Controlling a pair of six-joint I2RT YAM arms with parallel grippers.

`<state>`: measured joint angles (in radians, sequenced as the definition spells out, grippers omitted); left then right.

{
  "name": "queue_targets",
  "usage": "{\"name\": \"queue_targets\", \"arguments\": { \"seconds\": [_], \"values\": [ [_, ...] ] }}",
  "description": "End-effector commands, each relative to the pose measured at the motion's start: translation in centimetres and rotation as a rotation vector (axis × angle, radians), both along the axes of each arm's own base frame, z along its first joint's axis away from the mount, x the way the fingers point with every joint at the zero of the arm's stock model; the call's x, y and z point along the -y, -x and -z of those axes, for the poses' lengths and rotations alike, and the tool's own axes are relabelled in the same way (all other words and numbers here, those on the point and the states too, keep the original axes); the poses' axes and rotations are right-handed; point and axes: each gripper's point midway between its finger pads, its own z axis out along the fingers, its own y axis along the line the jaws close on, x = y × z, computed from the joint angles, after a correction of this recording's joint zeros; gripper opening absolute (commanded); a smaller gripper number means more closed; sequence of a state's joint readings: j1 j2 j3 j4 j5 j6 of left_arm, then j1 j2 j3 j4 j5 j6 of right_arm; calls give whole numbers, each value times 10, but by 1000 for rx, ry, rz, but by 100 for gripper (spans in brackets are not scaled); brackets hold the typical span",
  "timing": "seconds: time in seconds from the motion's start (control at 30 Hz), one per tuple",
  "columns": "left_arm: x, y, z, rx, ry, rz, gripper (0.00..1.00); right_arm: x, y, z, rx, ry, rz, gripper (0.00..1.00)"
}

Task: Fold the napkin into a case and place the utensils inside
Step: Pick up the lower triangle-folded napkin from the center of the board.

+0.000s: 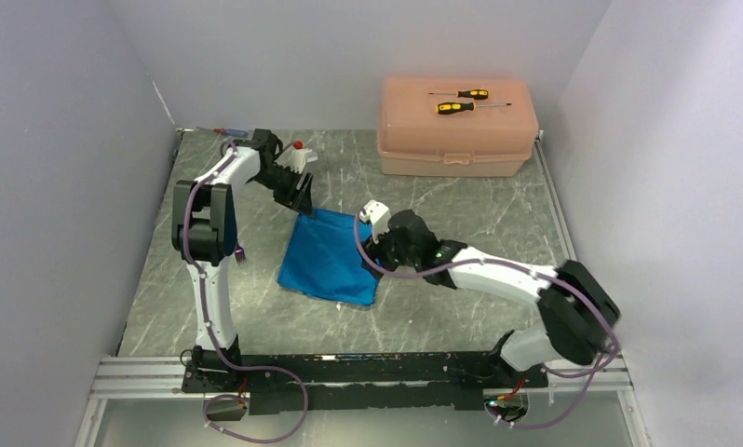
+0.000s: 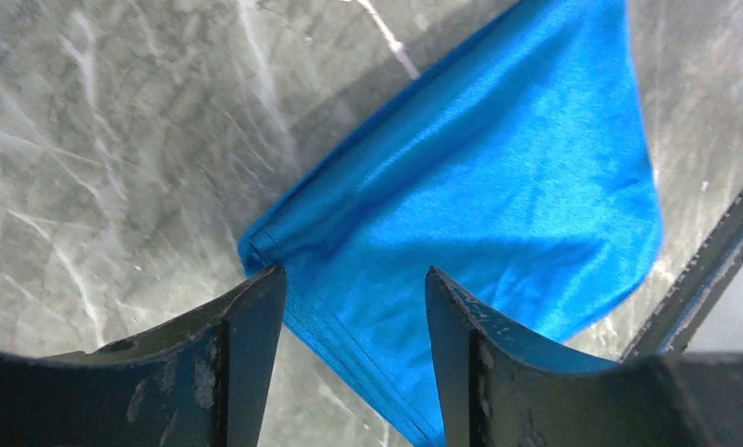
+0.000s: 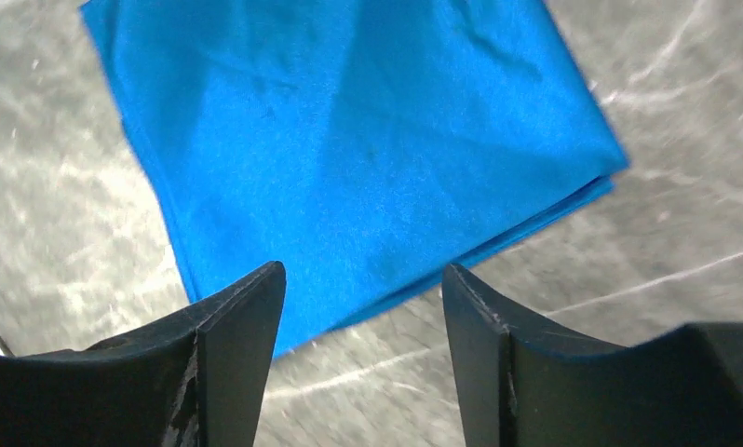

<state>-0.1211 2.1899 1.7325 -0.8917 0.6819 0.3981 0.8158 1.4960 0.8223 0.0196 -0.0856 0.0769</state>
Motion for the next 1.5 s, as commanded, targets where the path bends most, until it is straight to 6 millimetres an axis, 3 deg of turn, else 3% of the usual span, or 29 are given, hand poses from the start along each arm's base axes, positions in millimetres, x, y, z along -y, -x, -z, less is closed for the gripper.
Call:
{"name": "queue_targets", "arguments": {
  "seconds": [0.0, 0.03, 0.07, 0.17, 0.3, 0.5, 0.63, 0.73, 0.9, 1.13, 1.3, 1.4, 1.47],
  "values": [
    [8, 13, -77, 98, 81, 35, 63, 6, 5, -54, 350, 77, -227, 69],
    [9, 16, -83, 101, 86, 41, 63, 11, 9, -54, 390, 134, -271, 87],
    [10, 19, -88, 99, 88, 43, 63, 15, 15, -51, 407, 180, -313, 91],
    [17, 28, -96, 91, 96, 58, 63, 22, 30, -42, 441, 292, -410, 92],
    [39, 38, -89, 79, 107, 100, 63, 25, 50, -26, 482, 410, -514, 92],
    [83, 48, -59, 18, 127, 181, 60, 12, 77, 0, 534, 461, -654, 92],
    [106, 49, -43, -23, 129, 220, 59, 6, 78, 13, 563, 491, -693, 91],
    [113, 54, -30, -46, 112, 242, 59, 5, 78, 25, 603, 542, -720, 91],
    [112, 55, -9, -73, 81, 241, 58, -1, 76, 41, 673, 608, -760, 91],
    [108, 52, 10, -93, 37, 242, 57, -9, 65, 47, 781, 654, -750, 88],
    [106, 52, 17, -105, 21, 243, 56, -15, 63, 55, 780, 627, -724, 77],
    [104, 53, 24, -108, -1, 250, 56, -22, 62, 55, 752, 598, -700, 56],
    [101, 53, 27, -106, -17, 253, 55, -24, 62, 56, 721, 582, -685, 34]
  ]
}}
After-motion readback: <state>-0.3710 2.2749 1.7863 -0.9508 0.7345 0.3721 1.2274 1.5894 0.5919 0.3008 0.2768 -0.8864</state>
